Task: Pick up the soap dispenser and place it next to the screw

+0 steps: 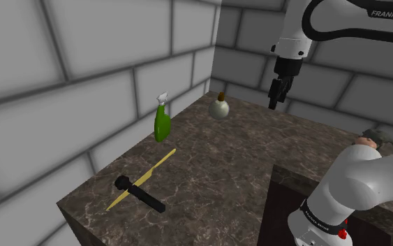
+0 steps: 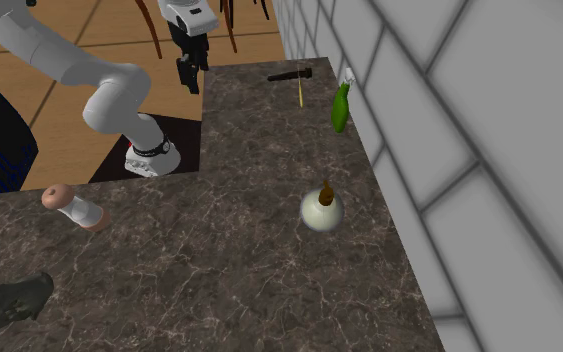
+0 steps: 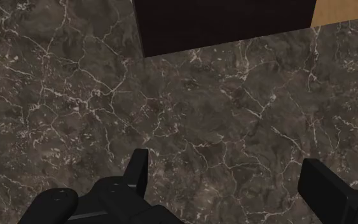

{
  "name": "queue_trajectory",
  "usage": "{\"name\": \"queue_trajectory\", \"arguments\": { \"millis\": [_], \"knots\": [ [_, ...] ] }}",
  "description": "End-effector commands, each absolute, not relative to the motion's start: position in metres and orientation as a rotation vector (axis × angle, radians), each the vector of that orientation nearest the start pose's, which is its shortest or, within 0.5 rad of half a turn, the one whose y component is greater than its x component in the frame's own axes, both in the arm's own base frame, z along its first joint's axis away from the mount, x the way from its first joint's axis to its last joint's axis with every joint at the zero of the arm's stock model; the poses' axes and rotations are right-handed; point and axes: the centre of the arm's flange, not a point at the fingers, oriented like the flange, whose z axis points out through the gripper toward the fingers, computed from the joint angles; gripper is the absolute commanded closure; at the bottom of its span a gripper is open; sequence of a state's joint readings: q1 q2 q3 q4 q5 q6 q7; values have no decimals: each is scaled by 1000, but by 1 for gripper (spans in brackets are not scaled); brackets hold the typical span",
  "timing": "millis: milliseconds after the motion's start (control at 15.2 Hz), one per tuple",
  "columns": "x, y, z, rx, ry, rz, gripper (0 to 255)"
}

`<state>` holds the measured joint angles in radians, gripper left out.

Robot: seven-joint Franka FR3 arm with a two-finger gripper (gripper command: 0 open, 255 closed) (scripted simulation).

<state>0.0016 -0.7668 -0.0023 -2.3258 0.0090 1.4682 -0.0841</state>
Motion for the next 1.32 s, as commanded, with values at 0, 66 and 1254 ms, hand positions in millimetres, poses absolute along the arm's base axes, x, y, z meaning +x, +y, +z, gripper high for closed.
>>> {"name": "queue_trajectory", "arguments": {
  "millis": [0,66,1254],
  "knots": [
    [301,1,590,-3121,-132,141,0],
    [312,-4,585,-3125,-131,136,0],
    [505,-91,508,-3195,-114,47,0]
  ]
}}
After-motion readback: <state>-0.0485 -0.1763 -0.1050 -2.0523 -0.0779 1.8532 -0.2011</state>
